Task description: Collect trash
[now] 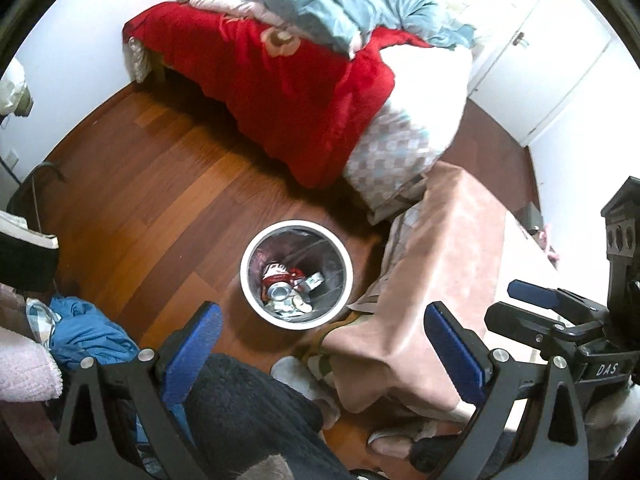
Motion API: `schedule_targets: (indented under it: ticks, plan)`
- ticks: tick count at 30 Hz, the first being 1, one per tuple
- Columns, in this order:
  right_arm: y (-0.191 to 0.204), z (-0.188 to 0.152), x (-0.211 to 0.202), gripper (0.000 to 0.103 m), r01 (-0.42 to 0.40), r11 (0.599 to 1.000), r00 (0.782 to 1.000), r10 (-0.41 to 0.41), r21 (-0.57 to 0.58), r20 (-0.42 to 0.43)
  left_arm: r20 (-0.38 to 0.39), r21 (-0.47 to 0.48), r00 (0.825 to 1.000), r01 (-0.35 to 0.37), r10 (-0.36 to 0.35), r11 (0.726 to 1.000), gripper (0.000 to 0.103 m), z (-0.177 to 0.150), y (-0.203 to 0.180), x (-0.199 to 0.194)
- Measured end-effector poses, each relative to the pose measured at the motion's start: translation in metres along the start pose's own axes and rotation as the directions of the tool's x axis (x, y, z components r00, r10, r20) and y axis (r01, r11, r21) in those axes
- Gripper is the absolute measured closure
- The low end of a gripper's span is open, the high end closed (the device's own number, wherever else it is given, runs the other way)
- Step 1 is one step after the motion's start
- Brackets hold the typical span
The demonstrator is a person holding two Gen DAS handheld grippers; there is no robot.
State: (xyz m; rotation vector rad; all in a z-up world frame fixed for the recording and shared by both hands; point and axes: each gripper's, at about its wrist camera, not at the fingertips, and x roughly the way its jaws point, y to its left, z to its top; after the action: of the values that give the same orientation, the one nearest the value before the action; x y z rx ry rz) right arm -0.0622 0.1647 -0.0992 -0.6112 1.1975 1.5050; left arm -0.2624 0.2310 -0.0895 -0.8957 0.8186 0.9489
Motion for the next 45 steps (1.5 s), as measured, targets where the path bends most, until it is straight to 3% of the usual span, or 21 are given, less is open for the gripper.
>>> schedule_targets:
  ticks: [7,16,45]
  plan:
    - [0.018,-0.005,-0.031,0.000,-0.048,0.998,0.999,0.048,-0.030,0.008,0.031,-0.005,0.998,0.055,-0.055,0.998,0.000,-0.001,-0.006,-0.030]
    - [0.033,-0.006,-0.045,0.000,-0.070,0.996,0.997,0.070,-0.053,0.012,0.054,0.006,0.996,0.070,-0.070,0.998,0.000,-0.003,-0.010,-0.052]
    - [0.034,-0.004,-0.052,0.000,-0.051,0.997,0.999,0.051,-0.056,-0.003,0.071,0.015,0.995,0.063,-0.064,0.998,0.000,-0.011,-0.020,-0.058]
